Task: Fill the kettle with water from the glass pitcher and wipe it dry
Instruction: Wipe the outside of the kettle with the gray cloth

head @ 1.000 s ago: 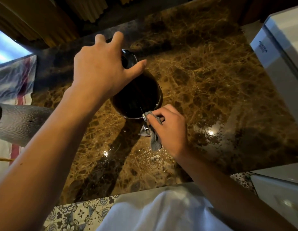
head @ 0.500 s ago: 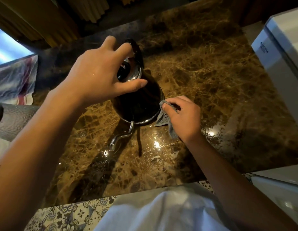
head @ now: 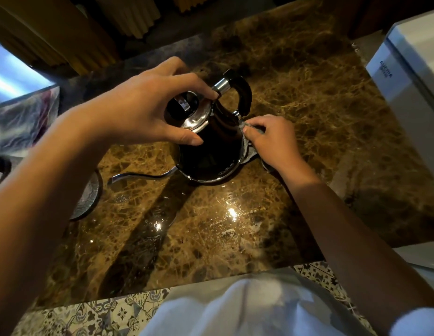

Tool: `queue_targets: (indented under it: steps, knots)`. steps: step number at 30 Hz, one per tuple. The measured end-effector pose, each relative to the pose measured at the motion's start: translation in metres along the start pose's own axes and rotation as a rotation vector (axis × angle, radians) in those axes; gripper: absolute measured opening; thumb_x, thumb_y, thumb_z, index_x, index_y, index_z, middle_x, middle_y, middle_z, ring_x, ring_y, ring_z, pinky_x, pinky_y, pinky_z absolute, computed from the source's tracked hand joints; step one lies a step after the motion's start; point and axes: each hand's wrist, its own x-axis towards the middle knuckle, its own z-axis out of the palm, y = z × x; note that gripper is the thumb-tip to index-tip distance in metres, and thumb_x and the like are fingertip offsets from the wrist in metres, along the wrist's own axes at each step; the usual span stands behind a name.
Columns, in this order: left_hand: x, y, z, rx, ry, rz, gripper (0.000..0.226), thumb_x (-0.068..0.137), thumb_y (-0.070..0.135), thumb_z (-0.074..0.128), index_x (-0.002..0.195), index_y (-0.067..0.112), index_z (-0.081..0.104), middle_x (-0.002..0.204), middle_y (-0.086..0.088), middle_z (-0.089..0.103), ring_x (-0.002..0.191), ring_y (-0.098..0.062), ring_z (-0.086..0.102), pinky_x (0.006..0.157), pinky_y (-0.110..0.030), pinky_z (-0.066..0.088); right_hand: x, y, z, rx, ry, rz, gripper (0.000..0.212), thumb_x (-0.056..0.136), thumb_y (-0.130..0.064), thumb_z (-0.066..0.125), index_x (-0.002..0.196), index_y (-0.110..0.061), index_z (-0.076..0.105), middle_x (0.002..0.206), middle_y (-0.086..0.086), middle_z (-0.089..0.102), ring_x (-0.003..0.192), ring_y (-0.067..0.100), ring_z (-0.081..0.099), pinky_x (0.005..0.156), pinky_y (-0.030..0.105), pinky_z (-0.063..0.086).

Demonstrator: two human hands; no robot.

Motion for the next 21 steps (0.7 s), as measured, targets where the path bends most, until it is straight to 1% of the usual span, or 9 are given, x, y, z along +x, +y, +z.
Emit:
queue_targets:
  steps: [3,5,7,9,11,13,15,18,21]
  knots:
    - [-0.003,0.005,0.002,-0.041,0.008,-0.038,0.075,0.066,0.071,0.065,0.137,0.056,0.045,0.147,0.007,0.037,0.130,-0.014,0.043,0.095,-0.024,0.042,-0.010,0.002,-0.001,-0.009,-0.025,-0.014,0.028,0.098,-0.022,0.067,0.122,-0.015,0.078,0.111,0.002,0.072,0.095,0.014,0.068,0.079,0.024,0.053]
    - [-0.008,0.010,0.007,-0.003,0.028,-0.090,0.077,0.067,0.075,0.058,0.140,0.060,0.039,0.155,0.007,0.034,0.132,-0.017,0.046,0.098,-0.033,0.046,-0.023,0.007,-0.004,0.008,-0.035,-0.029,0.027,0.097,-0.017,0.069,0.123,-0.012,0.077,0.111,0.000,0.070,0.096,0.010,0.064,0.076,0.004,0.043]
    - [-0.014,0.014,0.015,0.125,0.077,-0.163,0.085,0.069,0.081,0.050,0.149,0.061,0.027,0.162,0.005,0.032,0.132,-0.025,0.053,0.098,-0.043,0.048,-0.039,0.013,-0.007,0.054,-0.075,0.008,0.022,0.094,-0.015,0.074,0.116,-0.016,0.079,0.106,-0.006,0.069,0.092,0.004,0.064,0.077,-0.003,0.039]
    - [-0.017,0.020,0.024,0.215,0.140,-0.197,0.090,0.071,0.085,0.046,0.154,0.058,0.021,0.164,0.001,0.035,0.129,-0.031,0.059,0.097,-0.046,0.051,-0.049,0.018,-0.011,0.161,-0.119,0.070,0.021,0.091,-0.014,0.078,0.105,-0.029,0.079,0.098,-0.015,0.070,0.086,-0.005,0.066,0.076,-0.001,0.044]
    - [-0.016,0.022,0.029,0.260,0.189,-0.198,0.092,0.073,0.087,0.045,0.155,0.053,0.022,0.161,-0.005,0.039,0.124,-0.033,0.063,0.094,-0.046,0.053,-0.047,0.016,-0.018,0.346,-0.086,0.149,0.031,0.090,-0.011,0.078,0.102,-0.039,0.074,0.097,-0.013,0.074,0.088,-0.006,0.070,0.077,0.008,0.052]
    - [-0.013,0.020,0.029,0.291,0.210,-0.171,0.089,0.076,0.084,0.046,0.155,0.050,0.026,0.158,-0.007,0.043,0.122,-0.033,0.064,0.093,-0.046,0.053,-0.032,0.013,-0.024,0.494,0.043,0.230,0.028,0.089,-0.010,0.076,0.103,-0.035,0.073,0.098,-0.008,0.077,0.092,0.002,0.074,0.075,0.016,0.057]
    - [-0.013,0.015,0.028,0.302,0.214,-0.144,0.087,0.077,0.084,0.046,0.156,0.049,0.028,0.155,-0.009,0.045,0.121,-0.033,0.064,0.092,-0.046,0.052,-0.014,0.006,-0.022,0.556,0.102,0.245,0.020,0.088,-0.012,0.075,0.099,-0.029,0.073,0.094,-0.007,0.079,0.089,0.005,0.076,0.072,0.018,0.058]
    - [-0.014,0.012,0.028,0.302,0.215,-0.126,0.087,0.078,0.085,0.044,0.155,0.048,0.030,0.152,-0.011,0.048,0.116,-0.033,0.066,0.087,-0.043,0.053,0.003,-0.001,-0.003,0.540,0.051,0.238,0.016,0.088,-0.012,0.077,0.092,-0.026,0.072,0.094,-0.004,0.078,0.087,0.007,0.076,0.077,0.025,0.060]
    - [-0.013,0.011,0.029,0.312,0.230,-0.121,0.087,0.079,0.087,0.042,0.156,0.046,0.031,0.151,-0.013,0.049,0.114,-0.033,0.067,0.083,-0.041,0.053,-0.001,-0.002,0.009,0.524,0.027,0.225,0.017,0.090,-0.010,0.074,0.094,-0.027,0.074,0.100,-0.004,0.078,0.097,0.010,0.075,0.089,0.035,0.061]
